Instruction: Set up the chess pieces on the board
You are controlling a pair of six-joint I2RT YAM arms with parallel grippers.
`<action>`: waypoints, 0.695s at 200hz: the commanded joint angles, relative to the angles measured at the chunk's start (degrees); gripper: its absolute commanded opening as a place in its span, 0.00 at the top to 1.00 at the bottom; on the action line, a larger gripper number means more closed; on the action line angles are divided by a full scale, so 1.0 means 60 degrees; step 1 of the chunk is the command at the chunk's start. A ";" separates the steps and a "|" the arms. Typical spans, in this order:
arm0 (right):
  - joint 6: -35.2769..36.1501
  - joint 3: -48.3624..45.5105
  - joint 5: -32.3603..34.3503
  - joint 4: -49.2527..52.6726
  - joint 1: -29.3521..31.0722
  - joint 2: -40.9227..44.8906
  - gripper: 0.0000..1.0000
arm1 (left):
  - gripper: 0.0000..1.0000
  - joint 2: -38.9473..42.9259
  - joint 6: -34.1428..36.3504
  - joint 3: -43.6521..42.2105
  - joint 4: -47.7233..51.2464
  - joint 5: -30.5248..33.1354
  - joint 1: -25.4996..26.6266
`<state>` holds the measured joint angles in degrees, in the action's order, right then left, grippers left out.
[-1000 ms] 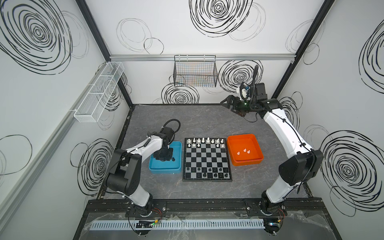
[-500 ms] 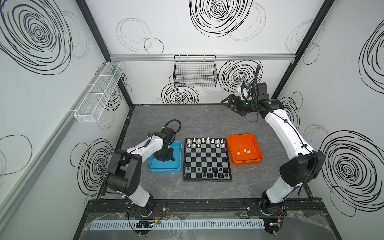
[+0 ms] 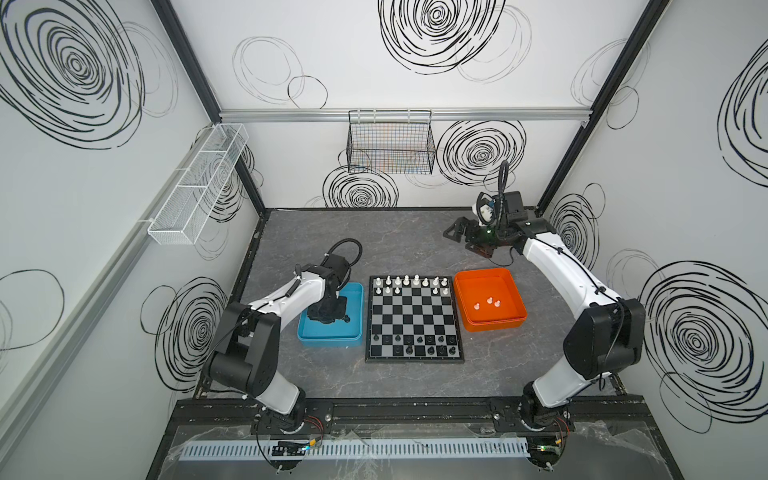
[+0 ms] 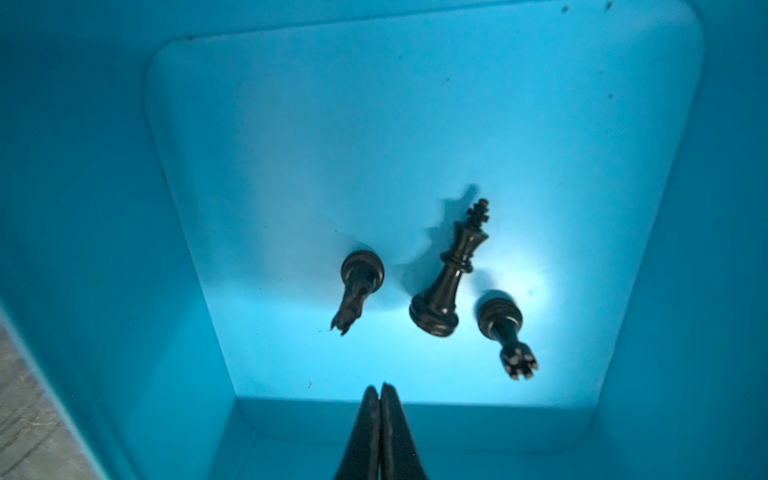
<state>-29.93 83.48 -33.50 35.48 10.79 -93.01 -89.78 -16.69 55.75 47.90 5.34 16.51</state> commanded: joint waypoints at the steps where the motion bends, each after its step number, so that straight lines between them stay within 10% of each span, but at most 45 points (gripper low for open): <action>1: 0.0521 -0.0312 0.0480 -0.0353 -0.0068 0.0484 0.00 | 0.96 0.0239 -0.0191 0.0223 0.0253 -0.0037 0.0075; 120: 0.1397 -0.1458 0.1012 -0.0111 -0.0331 0.0292 0.00 | 1.00 0.0280 -0.0466 0.0540 -0.0011 -0.0158 -0.0028; 139: 0.1549 -0.1259 0.0995 0.0133 -0.0406 0.0115 0.00 | 0.85 0.0270 -0.0489 0.0751 0.0000 -0.0187 -0.0080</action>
<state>-22.63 75.00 -28.21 34.48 8.97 -92.07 -88.42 -18.72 57.69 47.90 4.29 16.47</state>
